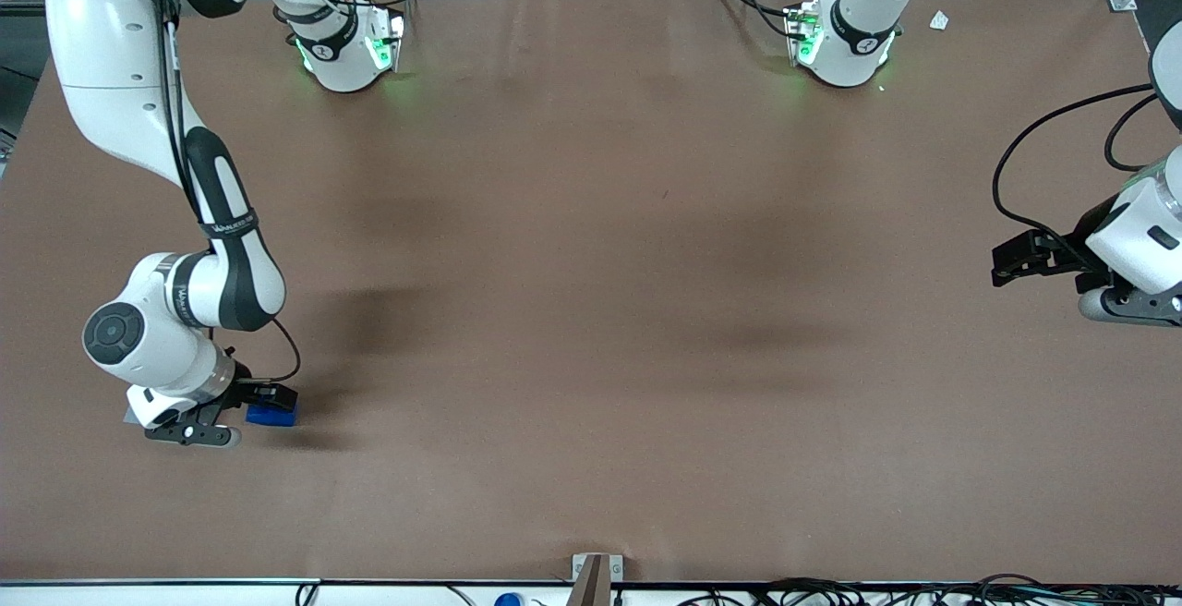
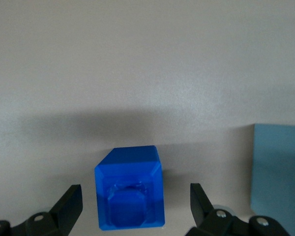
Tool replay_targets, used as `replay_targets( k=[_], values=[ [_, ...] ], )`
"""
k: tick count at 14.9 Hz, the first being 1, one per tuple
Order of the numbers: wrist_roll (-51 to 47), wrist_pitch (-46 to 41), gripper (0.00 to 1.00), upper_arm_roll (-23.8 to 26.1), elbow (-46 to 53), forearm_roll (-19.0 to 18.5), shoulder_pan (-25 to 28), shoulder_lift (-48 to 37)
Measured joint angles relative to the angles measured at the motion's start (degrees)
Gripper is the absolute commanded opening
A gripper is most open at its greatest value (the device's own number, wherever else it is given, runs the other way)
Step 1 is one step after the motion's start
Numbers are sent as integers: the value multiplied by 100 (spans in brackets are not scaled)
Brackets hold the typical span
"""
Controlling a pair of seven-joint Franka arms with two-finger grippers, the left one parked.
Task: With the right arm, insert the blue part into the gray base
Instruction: 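Close the right gripper on the blue cube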
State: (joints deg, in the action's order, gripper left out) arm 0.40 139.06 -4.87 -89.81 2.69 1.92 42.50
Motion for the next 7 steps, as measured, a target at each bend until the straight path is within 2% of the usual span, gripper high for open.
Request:
replay_targets(
  k=[1, 4, 6, 7],
  values=[
    [147, 0, 86, -6, 19, -4, 0, 0],
    [310, -1, 59, -13, 63, -15, 0, 0],
    [331, -4, 45, -12, 72, -17, 0, 0],
    [333, -8, 33, -12, 75, -17, 0, 1]
  ],
)
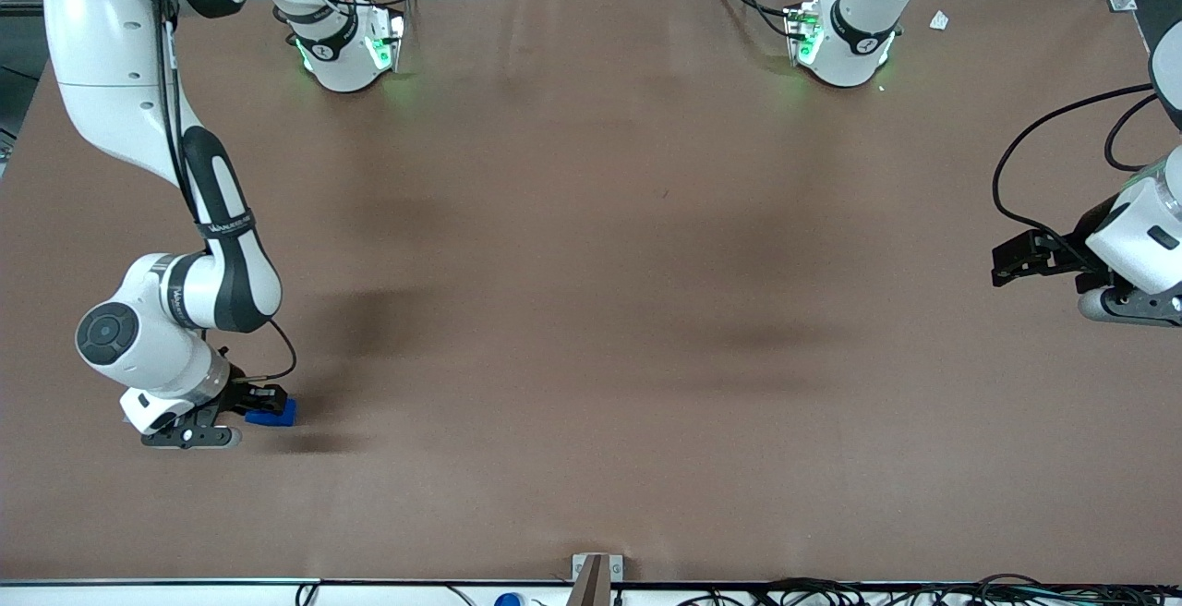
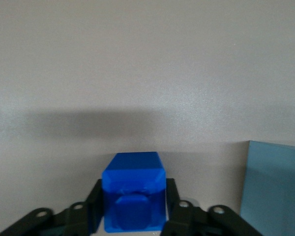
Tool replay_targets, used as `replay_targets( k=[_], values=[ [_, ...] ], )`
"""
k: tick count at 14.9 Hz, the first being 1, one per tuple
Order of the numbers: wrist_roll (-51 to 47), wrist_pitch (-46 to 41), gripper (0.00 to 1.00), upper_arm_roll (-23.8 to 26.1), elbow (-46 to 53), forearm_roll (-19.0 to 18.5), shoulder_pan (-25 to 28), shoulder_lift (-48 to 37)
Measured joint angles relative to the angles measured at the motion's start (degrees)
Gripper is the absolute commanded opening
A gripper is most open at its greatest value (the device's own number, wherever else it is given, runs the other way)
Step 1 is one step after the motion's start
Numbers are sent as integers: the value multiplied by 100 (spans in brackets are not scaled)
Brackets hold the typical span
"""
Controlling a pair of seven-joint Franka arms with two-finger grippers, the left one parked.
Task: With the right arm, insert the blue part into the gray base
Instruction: 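Lift the blue cube and carry it over the gray base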
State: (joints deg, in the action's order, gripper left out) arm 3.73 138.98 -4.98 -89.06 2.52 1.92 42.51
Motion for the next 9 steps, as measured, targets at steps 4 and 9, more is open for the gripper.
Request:
replay_targets(
  k=[4, 9],
  values=[
    [1, -36, 0, -8, 20, 1, -1, 3],
    [0, -1595, 1, -77, 863, 13, -288, -98]
  ],
)
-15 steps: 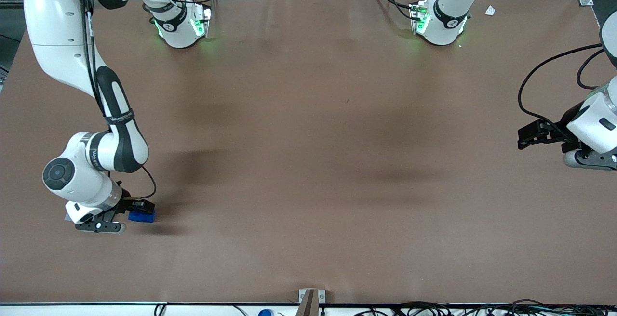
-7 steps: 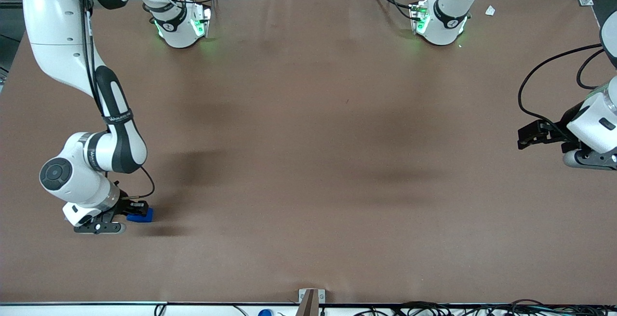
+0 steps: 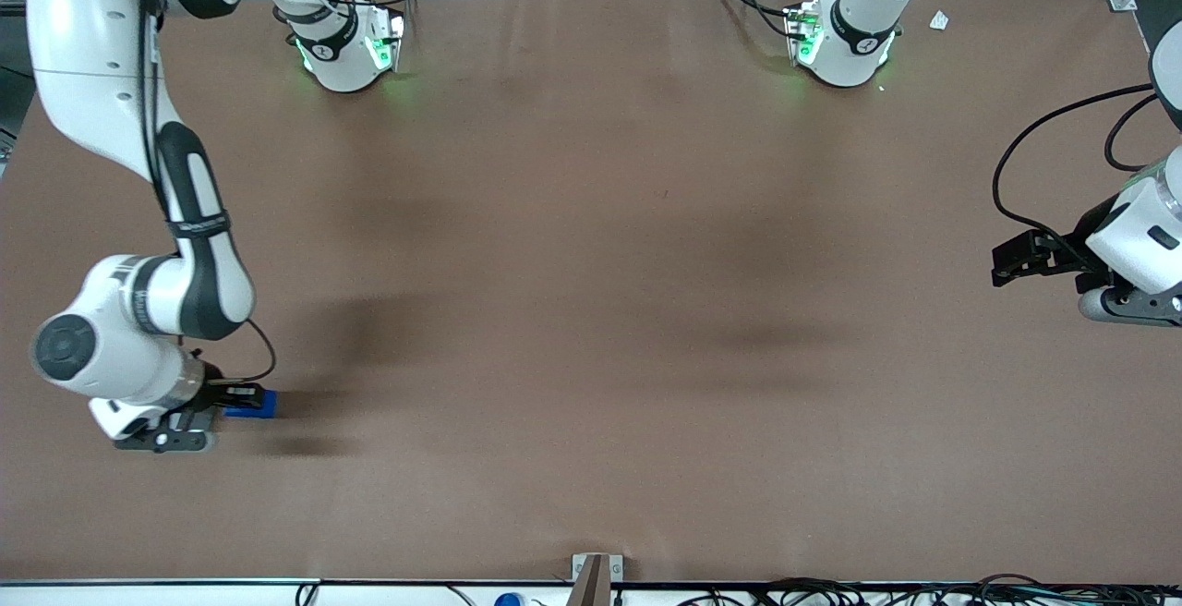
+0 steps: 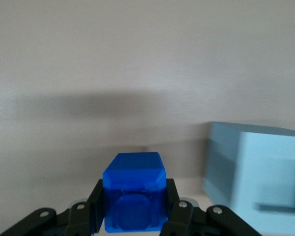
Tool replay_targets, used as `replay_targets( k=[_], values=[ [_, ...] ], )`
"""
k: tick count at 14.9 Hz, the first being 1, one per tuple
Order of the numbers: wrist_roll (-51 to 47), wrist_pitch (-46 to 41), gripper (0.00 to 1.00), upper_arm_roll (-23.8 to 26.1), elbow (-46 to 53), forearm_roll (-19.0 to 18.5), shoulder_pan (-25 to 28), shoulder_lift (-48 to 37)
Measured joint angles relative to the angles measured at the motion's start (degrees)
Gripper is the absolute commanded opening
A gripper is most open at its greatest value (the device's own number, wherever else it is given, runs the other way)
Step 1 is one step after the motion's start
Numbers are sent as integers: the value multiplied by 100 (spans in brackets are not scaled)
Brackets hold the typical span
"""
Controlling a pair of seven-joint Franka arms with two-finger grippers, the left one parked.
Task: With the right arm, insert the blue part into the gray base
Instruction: 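Lift the blue cube and carry it over the gray base, then lower the blue cube into the recess of the gray base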
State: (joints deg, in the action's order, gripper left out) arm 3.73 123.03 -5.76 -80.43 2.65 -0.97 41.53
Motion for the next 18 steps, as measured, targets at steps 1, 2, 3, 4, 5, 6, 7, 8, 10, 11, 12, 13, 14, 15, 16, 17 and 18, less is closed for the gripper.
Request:
replay_targets(
  k=[1, 2, 3, 4, 5, 6, 7, 8, 10, 11, 12, 13, 14, 15, 16, 17, 18],
  values=[
    [34, -264, 0, -6, 170, 0, -146, -95],
    [173, -397, 0, -9, 256, 0, -300, -200],
    [406, -472, 0, -11, 282, 0, -453, -286],
    [636, -496, 0, -13, 282, 2, -606, -337],
    [808, -494, 0, -13, 281, 3, -761, -342],
    [911, -474, 0, -12, 275, 4, -890, -326],
    [956, -428, 0, -11, 273, 4, -976, -303],
    [964, -379, 0, -8, 273, 4, -1010, -283],
    [964, -331, 0, 2, 273, 4, -1014, -243],
    [963, -323, 0, 11, 273, 9, -1014, -217],
    [961, -310, 0, 18, 272, 47, -1013, -190],
    [959, -297, 0, 23, 272, 115, -1009, -167],
    [958, -287, 0, 30, 271, 183, -1003, -145],
    [957, -262, 0, 36, 271, 220, -997, -120],
    [945, -226, 0, 39, 271, 242, -993, -93],
    [918, -206, 0, 40, 273, 261, -991, -69],
    [883, -200, 0, 40, 276, 273, -991, -69]
  ],
)
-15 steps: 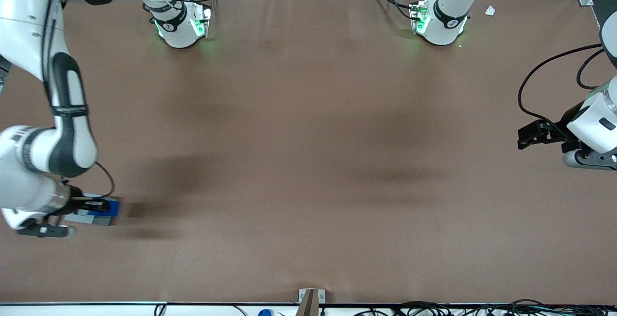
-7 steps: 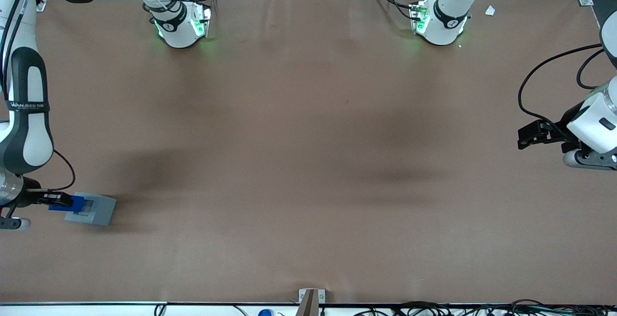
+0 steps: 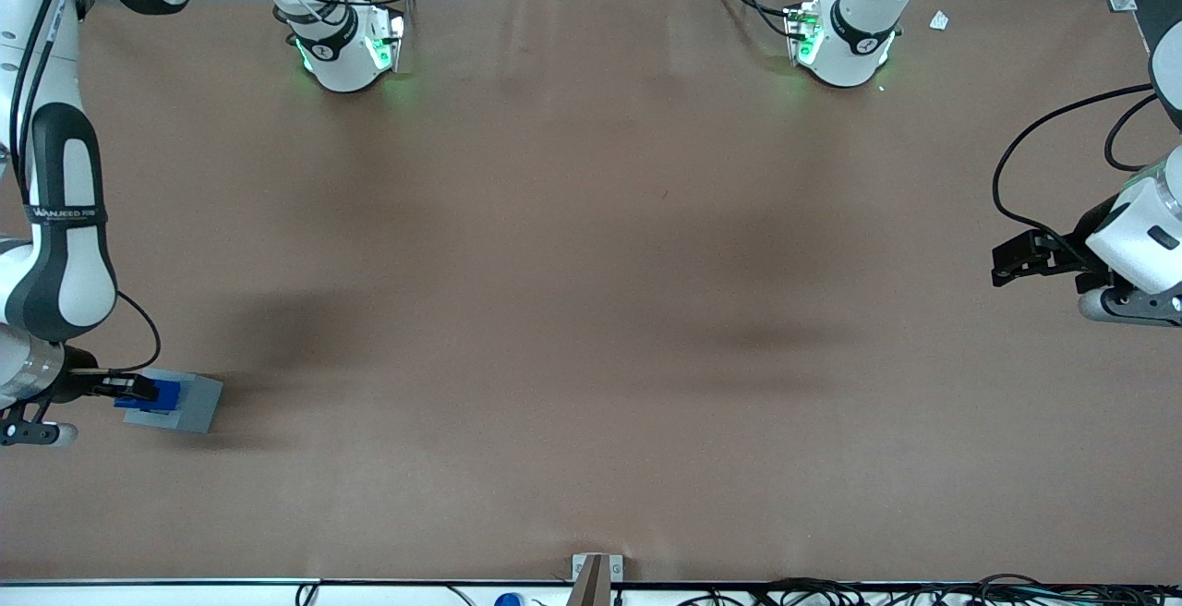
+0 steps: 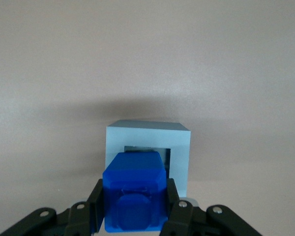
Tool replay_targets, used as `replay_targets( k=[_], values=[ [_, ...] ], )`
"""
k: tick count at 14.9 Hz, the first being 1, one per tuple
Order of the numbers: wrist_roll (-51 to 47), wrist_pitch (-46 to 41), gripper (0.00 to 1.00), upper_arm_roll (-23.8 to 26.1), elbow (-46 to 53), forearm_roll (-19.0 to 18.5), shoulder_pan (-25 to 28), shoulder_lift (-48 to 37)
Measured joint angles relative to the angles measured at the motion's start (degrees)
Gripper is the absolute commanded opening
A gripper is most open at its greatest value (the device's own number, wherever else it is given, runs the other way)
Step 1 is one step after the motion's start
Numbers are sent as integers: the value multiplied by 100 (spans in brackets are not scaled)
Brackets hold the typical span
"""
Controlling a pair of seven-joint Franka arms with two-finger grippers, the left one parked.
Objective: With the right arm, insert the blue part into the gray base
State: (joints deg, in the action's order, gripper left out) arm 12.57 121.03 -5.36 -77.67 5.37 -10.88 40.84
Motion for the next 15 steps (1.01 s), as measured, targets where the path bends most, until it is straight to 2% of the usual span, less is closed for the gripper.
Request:
replay_targets(
  k=[15],
  values=[
    [-573, 227, 2, -8, -7, 7, -116, 138]
  ],
)
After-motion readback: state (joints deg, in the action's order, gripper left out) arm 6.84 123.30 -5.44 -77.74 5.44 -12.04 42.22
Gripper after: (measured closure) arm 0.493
